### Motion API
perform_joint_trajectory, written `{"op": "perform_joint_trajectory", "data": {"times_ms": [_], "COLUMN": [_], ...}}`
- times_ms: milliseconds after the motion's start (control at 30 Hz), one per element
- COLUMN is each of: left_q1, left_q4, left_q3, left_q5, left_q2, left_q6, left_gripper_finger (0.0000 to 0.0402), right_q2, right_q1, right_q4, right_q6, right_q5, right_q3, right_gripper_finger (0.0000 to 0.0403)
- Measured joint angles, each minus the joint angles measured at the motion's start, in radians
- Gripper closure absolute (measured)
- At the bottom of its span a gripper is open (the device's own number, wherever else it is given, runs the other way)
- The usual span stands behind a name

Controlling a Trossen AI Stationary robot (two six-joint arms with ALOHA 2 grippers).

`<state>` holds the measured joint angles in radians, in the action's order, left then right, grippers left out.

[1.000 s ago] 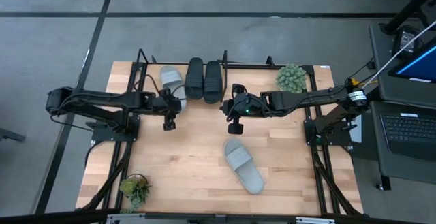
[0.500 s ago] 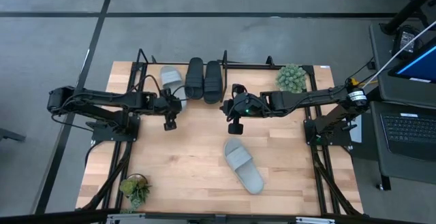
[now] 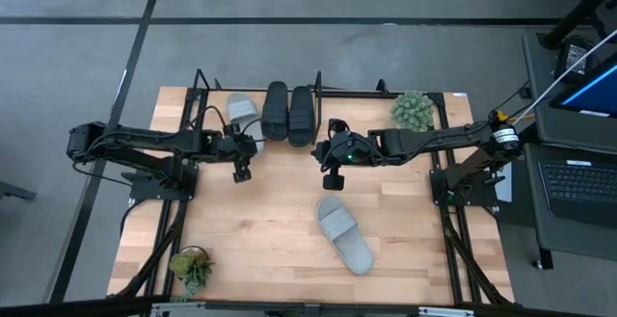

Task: Pick and place slides into the shelf
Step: Put the top gray slides on the shelf

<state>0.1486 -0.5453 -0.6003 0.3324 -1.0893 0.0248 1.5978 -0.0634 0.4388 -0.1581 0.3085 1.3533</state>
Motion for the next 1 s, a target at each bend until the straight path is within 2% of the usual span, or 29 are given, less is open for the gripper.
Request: {"op": "perform_joint_trajectory", "data": {"times_ms": [267, 433, 633, 733, 867, 1000], "left_q1": [0.0, -0.001, -0.001, -0.001, -0.001, -0.006], "left_q4": [0.0, 0.001, 0.001, 0.001, 0.002, 0.002], "left_q3": [0.0, 0.0, 0.0, 0.0, 0.0, 0.0], "left_q5": [-0.001, 0.058, 0.066, 0.066, 0.069, 0.088], "left_q2": [-0.056, -0.101, -0.102, -0.102, -0.102, -0.102], "left_q6": [0.001, -0.001, -0.008, -0.032, -0.068, -0.112], "left_gripper_finger": [0.0304, 0.0304, 0.0307, 0.0328, 0.0383, 0.0389], "right_q2": [0.0, 0.0, 0.0, 0.0, 0.0, 0.0], "right_q1": [0.0, 0.0, 0.0, 0.0, 0.0, 0.0], "right_q4": [0.0, 0.0, 0.005, 0.005, 0.008, 0.01], "right_q6": [0.0, 0.0, 0.004, 0.004, 0.004, 0.004], "right_q5": [0.0, 0.0, 0.0, 0.0, 0.0, 0.0], "right_q3": [0.0, 0.0, 0.0, 0.0, 0.0, 0.0], "right_gripper_finger": [0.0397, 0.0397, 0.0397, 0.0397, 0.0397, 0.0397]}}
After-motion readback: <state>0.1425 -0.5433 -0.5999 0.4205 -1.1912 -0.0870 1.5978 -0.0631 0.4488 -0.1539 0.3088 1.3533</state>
